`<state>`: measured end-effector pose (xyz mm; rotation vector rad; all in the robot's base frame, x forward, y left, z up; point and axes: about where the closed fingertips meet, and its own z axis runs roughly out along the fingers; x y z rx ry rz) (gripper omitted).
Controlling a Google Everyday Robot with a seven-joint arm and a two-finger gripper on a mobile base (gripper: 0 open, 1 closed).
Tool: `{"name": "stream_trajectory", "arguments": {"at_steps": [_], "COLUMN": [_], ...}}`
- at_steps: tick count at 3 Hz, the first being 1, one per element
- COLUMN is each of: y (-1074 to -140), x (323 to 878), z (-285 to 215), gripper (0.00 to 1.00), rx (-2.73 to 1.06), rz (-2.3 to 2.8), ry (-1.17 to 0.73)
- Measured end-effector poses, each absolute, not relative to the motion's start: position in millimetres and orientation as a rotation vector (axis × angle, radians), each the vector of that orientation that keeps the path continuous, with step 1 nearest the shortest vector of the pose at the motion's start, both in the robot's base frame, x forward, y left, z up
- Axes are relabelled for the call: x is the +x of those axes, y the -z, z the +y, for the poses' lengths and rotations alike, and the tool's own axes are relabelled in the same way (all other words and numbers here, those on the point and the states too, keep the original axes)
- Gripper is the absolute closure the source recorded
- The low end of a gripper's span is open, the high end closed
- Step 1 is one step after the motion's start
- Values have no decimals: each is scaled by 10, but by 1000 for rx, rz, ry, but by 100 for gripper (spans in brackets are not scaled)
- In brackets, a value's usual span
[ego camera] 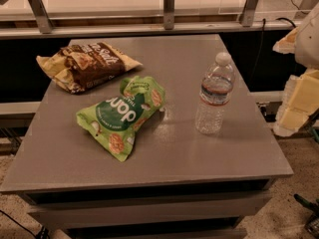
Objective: Pick water bottle
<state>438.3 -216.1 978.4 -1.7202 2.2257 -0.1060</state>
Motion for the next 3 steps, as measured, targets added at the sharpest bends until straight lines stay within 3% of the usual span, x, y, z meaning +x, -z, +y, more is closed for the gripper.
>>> {"name": "stream_trajectory", "arguments": {"at_steps": [3], "y": [-9762], "x": [4635], "z": [-2287], "gripper": [0], "rx": [-1625], "rz": [2196], "ry": [45]}}
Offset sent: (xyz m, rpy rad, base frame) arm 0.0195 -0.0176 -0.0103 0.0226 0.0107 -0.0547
